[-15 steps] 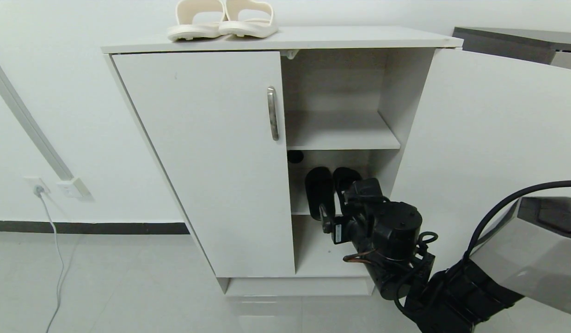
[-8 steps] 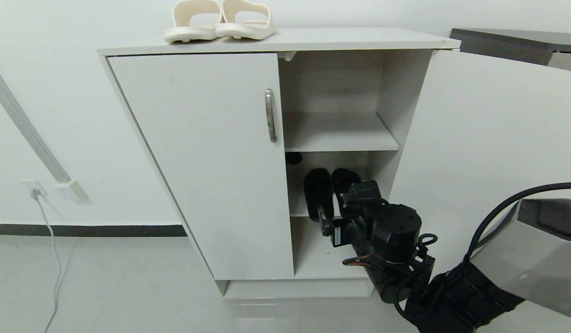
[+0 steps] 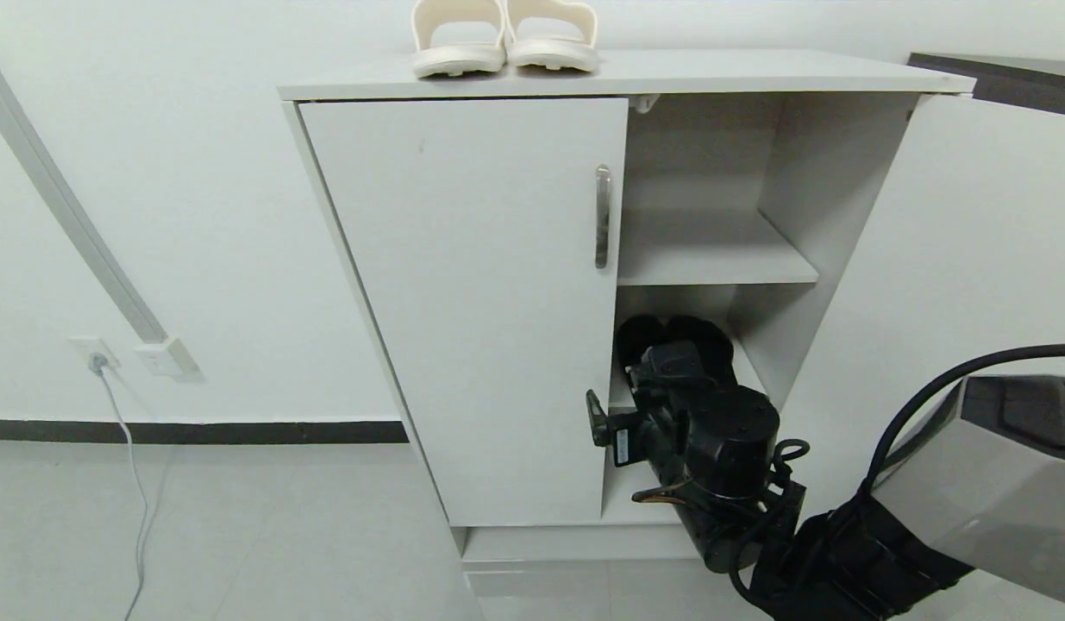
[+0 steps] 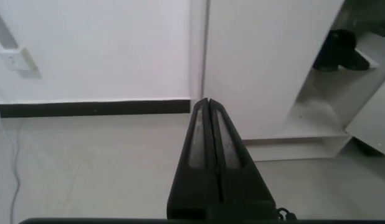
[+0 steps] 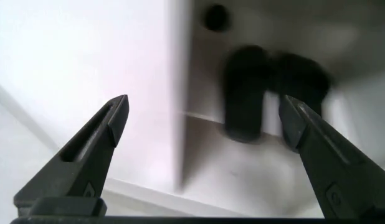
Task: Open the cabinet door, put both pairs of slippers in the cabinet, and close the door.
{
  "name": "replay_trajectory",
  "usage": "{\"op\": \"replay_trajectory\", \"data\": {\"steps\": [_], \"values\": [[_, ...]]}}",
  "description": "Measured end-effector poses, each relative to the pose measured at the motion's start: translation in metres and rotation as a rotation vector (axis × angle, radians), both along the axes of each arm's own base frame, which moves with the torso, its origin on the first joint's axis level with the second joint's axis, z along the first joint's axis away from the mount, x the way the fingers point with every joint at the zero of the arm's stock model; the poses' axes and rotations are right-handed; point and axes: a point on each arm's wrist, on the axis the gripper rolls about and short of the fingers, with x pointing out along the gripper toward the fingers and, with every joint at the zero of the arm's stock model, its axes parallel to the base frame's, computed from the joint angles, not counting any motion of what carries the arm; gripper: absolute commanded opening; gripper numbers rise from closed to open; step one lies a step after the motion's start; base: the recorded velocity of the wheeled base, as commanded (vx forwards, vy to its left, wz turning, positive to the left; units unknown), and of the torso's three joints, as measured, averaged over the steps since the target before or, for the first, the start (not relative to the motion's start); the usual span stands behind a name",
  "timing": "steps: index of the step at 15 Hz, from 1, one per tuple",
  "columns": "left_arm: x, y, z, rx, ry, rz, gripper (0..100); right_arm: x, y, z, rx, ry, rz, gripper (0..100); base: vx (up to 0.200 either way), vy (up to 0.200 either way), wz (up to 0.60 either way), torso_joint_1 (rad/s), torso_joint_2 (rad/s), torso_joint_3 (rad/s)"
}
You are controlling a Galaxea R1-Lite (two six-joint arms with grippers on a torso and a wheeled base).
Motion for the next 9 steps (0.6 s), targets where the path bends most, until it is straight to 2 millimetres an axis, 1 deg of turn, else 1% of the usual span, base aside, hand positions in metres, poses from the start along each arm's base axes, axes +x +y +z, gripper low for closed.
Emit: {"op": "replay_trajectory", "data": {"steps": [6, 9], "values": [[0.0, 0.0, 0.0, 0.0, 0.0, 0.0, 0, -0.0008, 0.0004, -0.0004, -0.001, 0.0, 0.002, 100, 0.0, 0.2, 0.0, 0.002, 0.0, 0.001], [0.0, 0.0001, 0.0, 0.001, 0.0, 0.005, 0, -0.0019, 0.0005, -0.0012, -0.002, 0.003, 0.011, 100, 0.0, 0.0, 0.0, 0.0, 0.0, 0.0]]}}
